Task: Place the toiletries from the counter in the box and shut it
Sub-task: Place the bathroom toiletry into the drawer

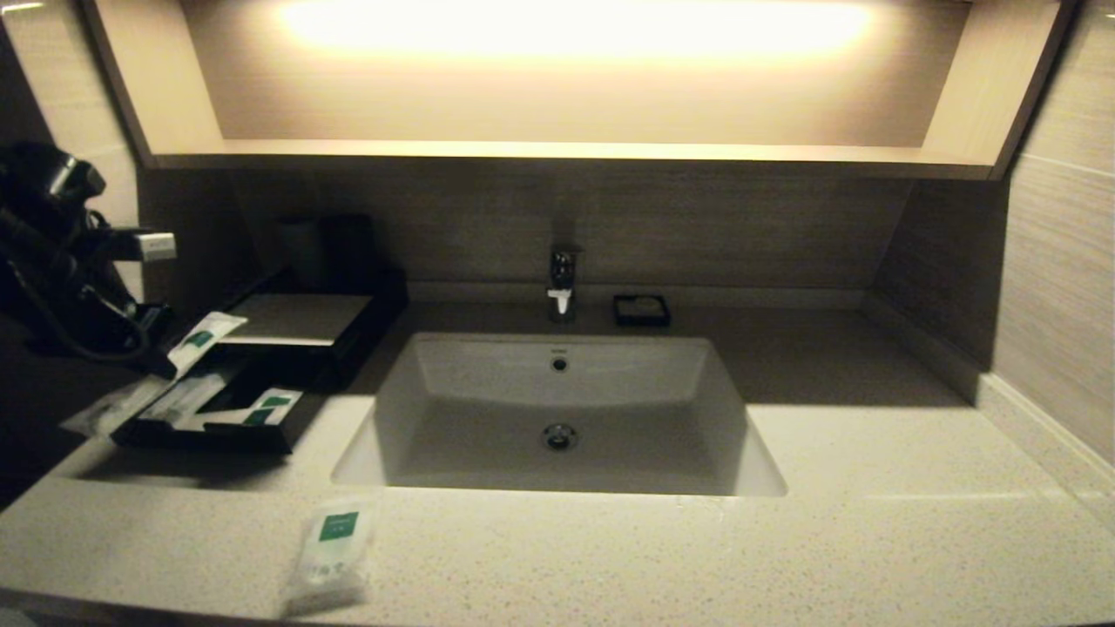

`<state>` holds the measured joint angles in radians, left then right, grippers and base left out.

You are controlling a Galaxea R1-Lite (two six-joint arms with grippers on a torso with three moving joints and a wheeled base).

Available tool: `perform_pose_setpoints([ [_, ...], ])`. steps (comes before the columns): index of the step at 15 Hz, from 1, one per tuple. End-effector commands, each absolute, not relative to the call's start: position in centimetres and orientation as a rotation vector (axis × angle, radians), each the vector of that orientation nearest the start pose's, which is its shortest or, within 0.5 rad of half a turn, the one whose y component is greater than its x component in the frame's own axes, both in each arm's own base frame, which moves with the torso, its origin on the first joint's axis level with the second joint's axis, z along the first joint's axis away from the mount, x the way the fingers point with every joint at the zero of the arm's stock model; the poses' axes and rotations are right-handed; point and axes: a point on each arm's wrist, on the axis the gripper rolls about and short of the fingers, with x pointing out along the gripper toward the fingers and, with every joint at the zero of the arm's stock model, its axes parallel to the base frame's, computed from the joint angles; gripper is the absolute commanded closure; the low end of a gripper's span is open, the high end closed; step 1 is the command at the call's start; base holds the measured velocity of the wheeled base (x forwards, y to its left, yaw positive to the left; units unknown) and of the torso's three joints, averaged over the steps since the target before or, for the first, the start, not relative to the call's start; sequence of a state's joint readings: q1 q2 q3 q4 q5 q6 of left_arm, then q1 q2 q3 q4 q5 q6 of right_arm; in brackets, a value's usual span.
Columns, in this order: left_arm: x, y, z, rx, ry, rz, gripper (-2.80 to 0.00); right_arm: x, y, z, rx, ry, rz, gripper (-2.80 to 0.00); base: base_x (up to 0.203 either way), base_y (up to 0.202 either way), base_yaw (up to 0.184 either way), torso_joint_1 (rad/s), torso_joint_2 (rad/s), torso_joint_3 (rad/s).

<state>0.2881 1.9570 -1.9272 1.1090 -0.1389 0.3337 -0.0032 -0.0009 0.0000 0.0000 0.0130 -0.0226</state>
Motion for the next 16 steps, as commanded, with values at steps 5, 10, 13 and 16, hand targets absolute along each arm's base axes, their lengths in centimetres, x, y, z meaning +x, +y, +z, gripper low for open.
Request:
perform_pose_setpoints([
  [5,31.0,8.9,25.3,0.068,1.203,-0.097,0.00,-2.3,0.0,7.5,-0.023,0.001,0.011,0.00,0.000,0.000,0.000,0.000,0.00,0.000],
  [10,31.0,8.9,24.5,0.061,1.265,-0.095,0.00,-2.3,0.0,7.5,-0.023,0.001,0.011,0.00,0.000,0.000,0.000,0.000,0.00,0.000],
  [13,31.4,9.1,23.9,0.062,1.285,-0.092,0.00,-2.3,0.0,7.5,-0.023,0.000,0.011,0.00,0.000,0.000,0.000,0.000,0.00,0.000],
  [16,32.0,9.2,23.2,0.058,1.298,-0.090,0.00,-2.3,0.0,7.5,-0.023,0.001,0.011,0.00,0.000,0.000,0.000,0.000,0.00,0.000],
])
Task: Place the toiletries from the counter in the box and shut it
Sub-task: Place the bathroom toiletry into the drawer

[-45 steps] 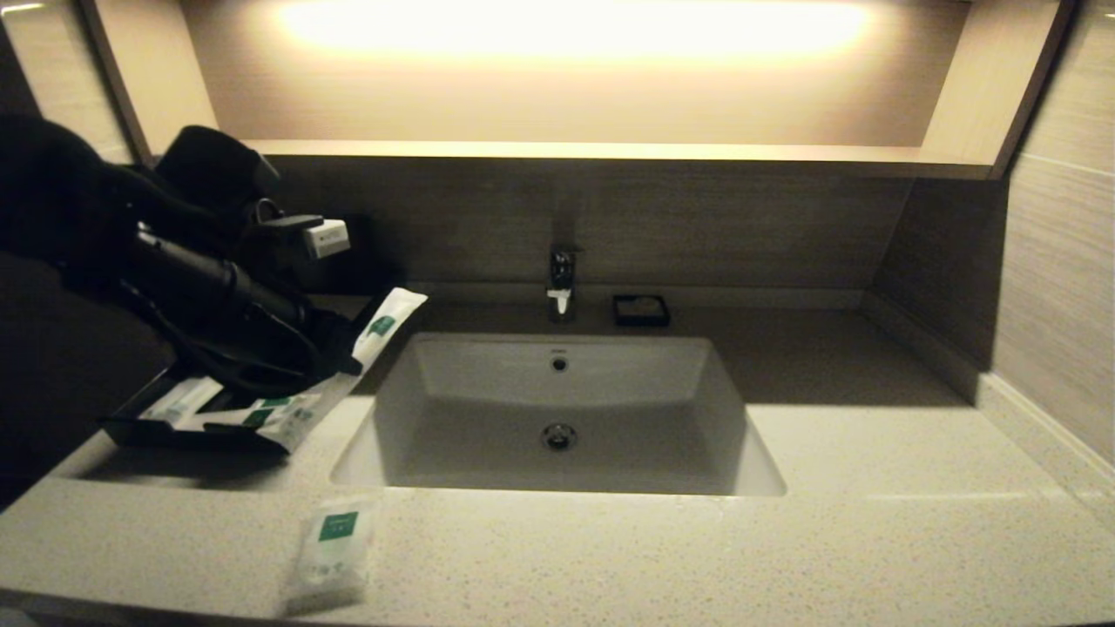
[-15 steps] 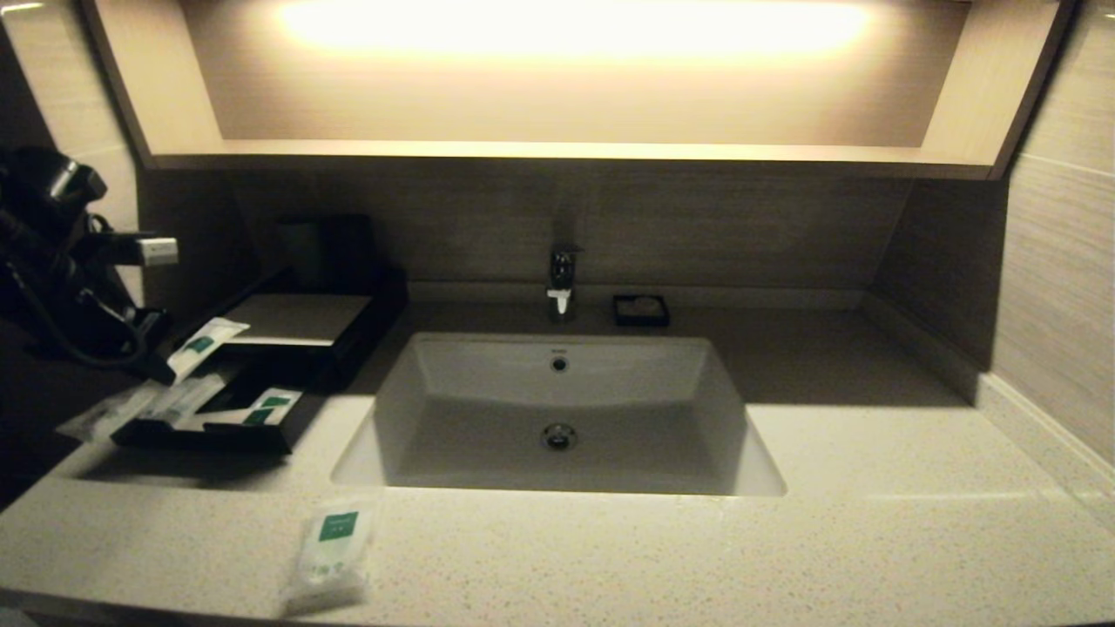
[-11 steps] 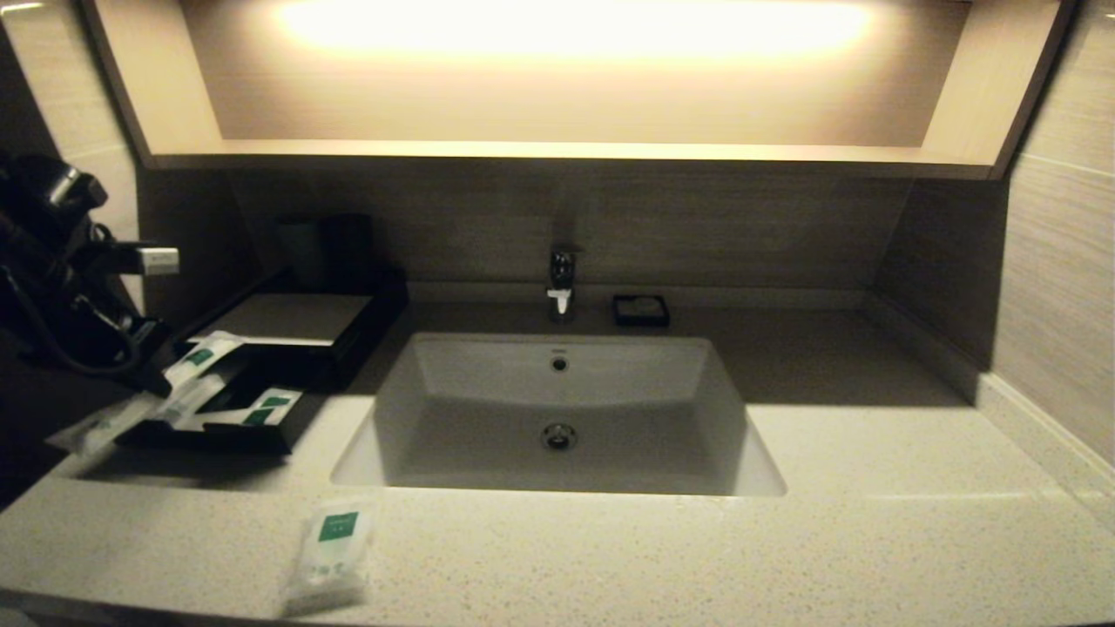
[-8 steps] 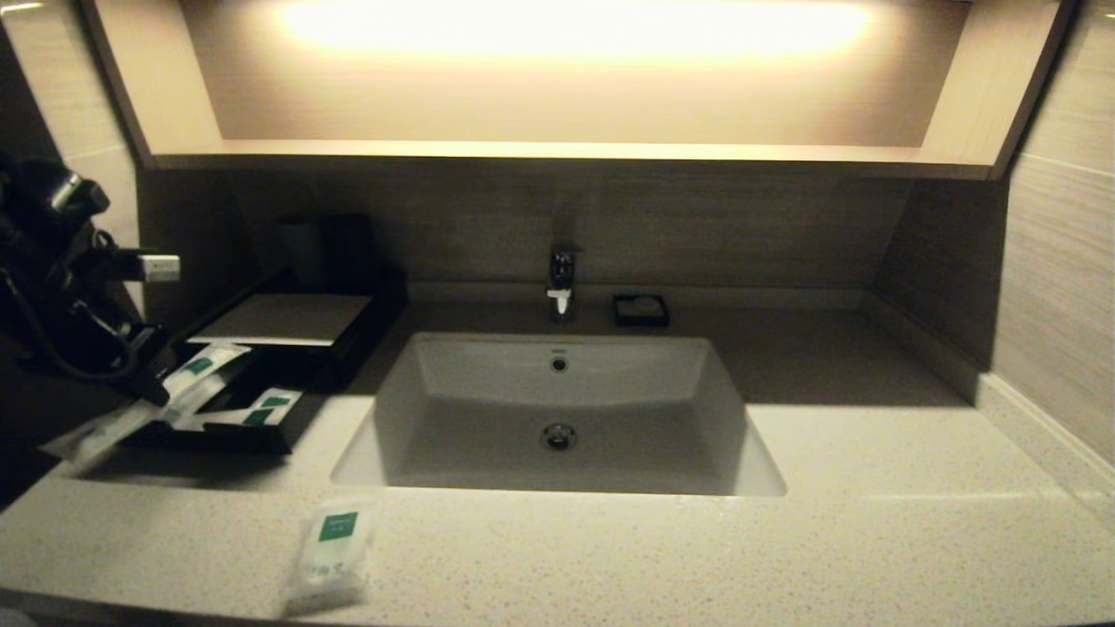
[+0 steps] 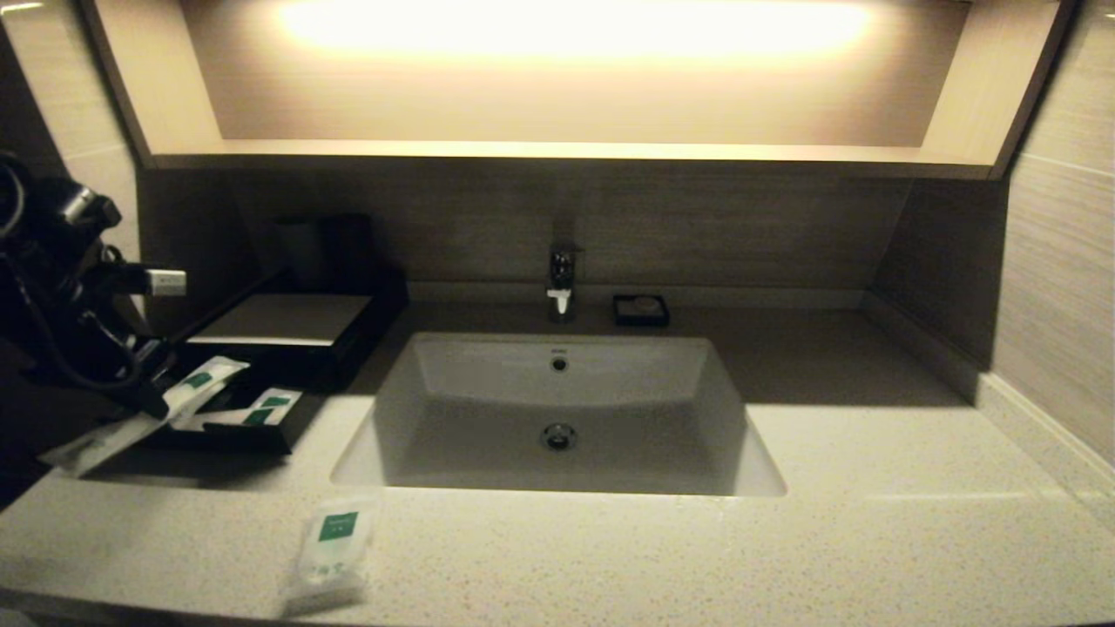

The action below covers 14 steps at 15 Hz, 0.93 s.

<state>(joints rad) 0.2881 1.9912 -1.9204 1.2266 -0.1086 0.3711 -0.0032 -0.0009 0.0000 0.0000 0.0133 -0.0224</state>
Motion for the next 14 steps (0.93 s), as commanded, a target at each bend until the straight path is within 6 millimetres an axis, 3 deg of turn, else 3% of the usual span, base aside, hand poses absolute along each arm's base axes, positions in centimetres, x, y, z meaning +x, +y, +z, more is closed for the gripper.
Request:
perform_pose_setpoints([
  [1,32.2,9.3,23.0,0.058,1.301,-0.092,0.00,-2.3,0.0,7.5,-0.023,0.001,0.011,0.00,0.000,0.000,0.000,0.000,0.00,0.000],
  [14,34.5,9.1,21.4,0.066,1.261,-0.108,0.00,-2.3,0.0,7.5,-0.023,0.001,0.011,0.00,0.000,0.000,0.000,0.000,0.00,0.000],
])
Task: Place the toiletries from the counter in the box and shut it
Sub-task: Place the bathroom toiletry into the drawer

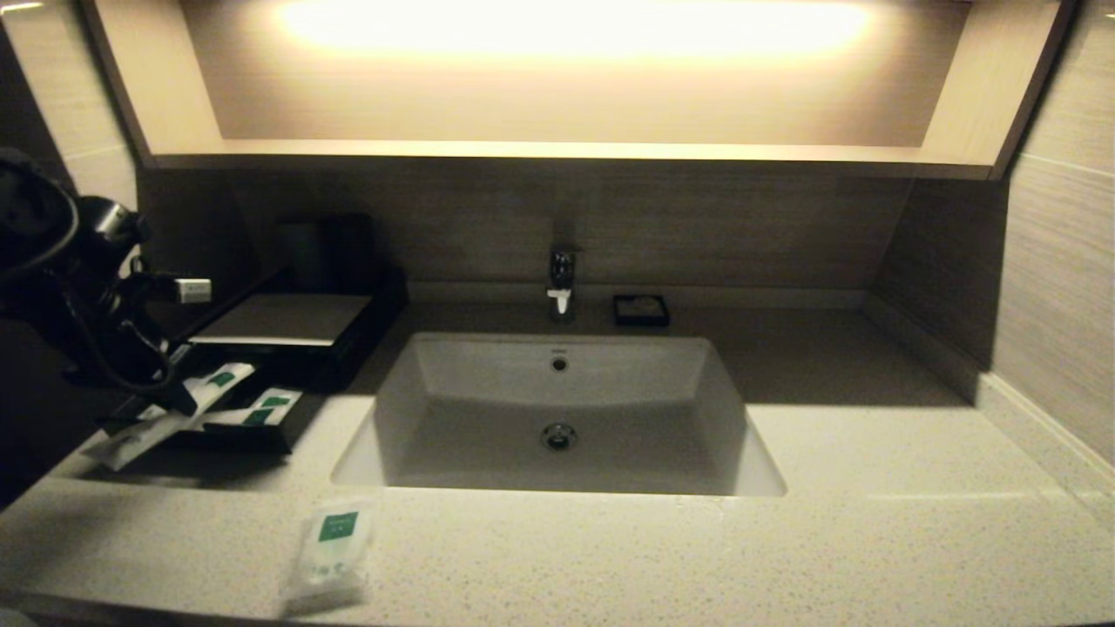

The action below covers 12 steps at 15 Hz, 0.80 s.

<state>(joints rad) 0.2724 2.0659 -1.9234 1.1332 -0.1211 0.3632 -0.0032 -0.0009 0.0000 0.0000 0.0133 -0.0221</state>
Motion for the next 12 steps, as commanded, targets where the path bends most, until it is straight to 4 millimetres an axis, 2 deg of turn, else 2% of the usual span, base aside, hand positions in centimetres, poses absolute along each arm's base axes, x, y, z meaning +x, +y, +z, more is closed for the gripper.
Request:
perform_pose_setpoints([
  [1,34.7,9.0,21.3,0.070,1.256,-0.110,0.00,-2.3,0.0,7.5,-0.023,0.000,0.011,0.00,0.000,0.000,0.000,0.000,0.00,0.000],
  [12,36.7,8.4,20.2,0.069,1.194,-0.096,0.00,-2.3,0.0,7.5,-0.023,0.001,0.011,0.00,0.000,0.000,0.000,0.000,0.00,0.000],
])
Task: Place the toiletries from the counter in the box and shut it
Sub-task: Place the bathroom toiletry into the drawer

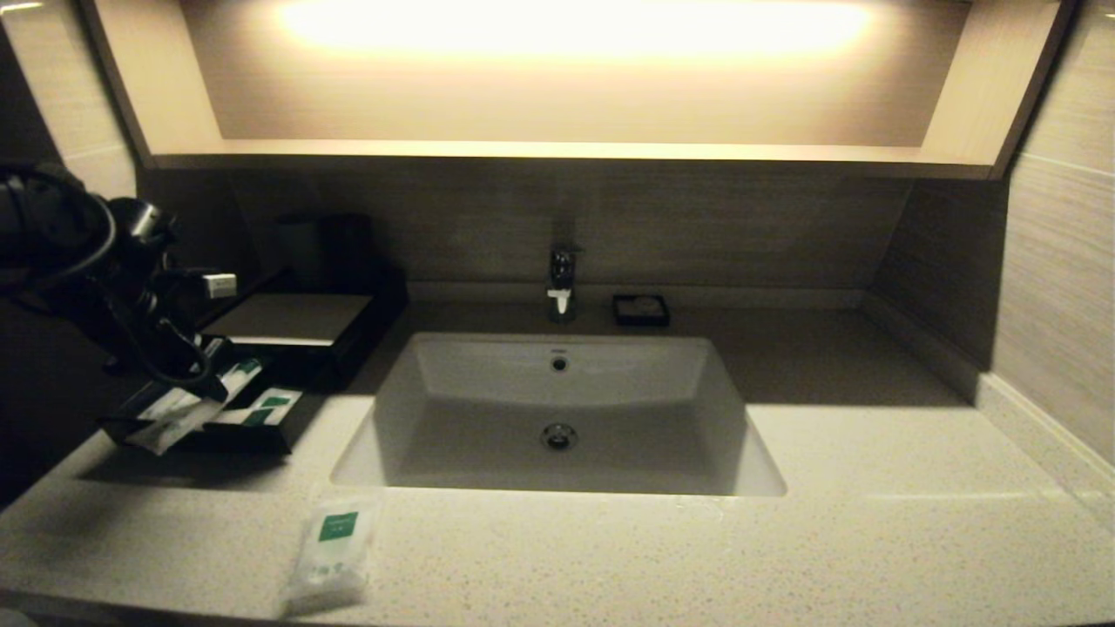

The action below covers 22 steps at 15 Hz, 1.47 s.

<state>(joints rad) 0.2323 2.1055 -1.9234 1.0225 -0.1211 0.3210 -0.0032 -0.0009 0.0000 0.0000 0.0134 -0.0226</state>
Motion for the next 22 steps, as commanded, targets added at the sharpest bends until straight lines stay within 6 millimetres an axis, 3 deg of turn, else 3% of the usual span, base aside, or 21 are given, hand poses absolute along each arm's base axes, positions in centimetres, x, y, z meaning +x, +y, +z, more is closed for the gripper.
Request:
perform_pose_setpoints([
  [1,36.8,8.4,20.2,0.068,1.188,-0.095,0.00,-2.3,0.0,7.5,-0.023,0.001,0.011,0.00,0.000,0.000,0.000,0.000,0.00,0.000],
  [22,39.3,7.8,19.0,0.041,1.091,-0.054,0.00,-2.3,0.0,7.5,-0.023,0.001,0.011,0.00,0.000,0.000,0.000,0.000,0.00,0.000],
])
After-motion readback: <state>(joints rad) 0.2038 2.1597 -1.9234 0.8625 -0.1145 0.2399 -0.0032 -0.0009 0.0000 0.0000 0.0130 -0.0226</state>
